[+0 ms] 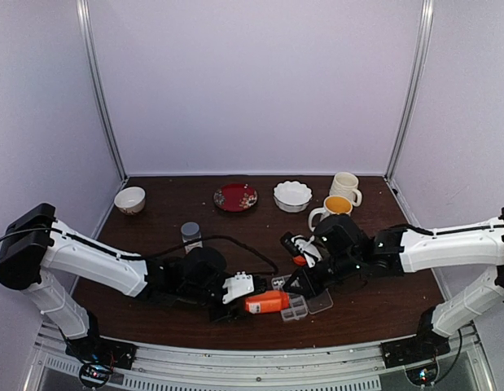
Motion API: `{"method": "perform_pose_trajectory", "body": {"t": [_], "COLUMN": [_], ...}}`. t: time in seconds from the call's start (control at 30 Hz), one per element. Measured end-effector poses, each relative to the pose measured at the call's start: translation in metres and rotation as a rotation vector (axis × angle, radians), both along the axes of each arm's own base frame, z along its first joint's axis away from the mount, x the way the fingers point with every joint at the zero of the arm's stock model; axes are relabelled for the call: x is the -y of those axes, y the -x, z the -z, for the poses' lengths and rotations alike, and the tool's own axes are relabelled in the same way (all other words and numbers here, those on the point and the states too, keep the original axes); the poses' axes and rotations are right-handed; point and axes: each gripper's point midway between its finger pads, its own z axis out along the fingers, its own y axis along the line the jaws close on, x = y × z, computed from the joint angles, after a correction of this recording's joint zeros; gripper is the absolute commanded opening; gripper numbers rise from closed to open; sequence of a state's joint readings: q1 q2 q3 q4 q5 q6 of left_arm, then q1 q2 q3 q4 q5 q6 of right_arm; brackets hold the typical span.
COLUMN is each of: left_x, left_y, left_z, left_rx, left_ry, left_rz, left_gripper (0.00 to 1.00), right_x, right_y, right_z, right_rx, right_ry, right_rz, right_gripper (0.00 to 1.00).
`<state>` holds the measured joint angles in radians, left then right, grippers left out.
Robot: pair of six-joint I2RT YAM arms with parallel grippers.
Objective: Sort the pills into containers
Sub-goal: Pour the pill into the compartment of the pill container.
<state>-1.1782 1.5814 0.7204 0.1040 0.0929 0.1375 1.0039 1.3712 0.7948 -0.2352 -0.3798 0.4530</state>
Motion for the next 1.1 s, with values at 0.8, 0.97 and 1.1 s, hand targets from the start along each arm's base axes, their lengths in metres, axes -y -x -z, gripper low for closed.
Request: {"method": "perform_pose_trajectory", "body": {"t": [0.8, 0.97, 1.1], "left_x": [0.006, 0.007, 0.002], "left_y": [0.0, 0.0, 0.002], "left_z": [-0.013, -0.014, -0.009], "left_rx": [0.004, 0.004, -0.007], "left_ry": [0.003, 0.002, -0.031], "left_rz": [0.008, 0.008, 0.007], "left_gripper": [0.0, 0.0, 0.0], "right_x": [-0.002, -0.005, -0.004], "right_y": [0.002, 0.001, 0.002], "right_z": [-0.012, 0.003, 0.028], "right_rx": [0.025, 0.002, -0.036], "right_ry": [-0.072, -0.045, 0.017], "right_rz": [0.01, 0.006, 0.008], "right_gripper": [0.0, 0.0, 0.0]}}
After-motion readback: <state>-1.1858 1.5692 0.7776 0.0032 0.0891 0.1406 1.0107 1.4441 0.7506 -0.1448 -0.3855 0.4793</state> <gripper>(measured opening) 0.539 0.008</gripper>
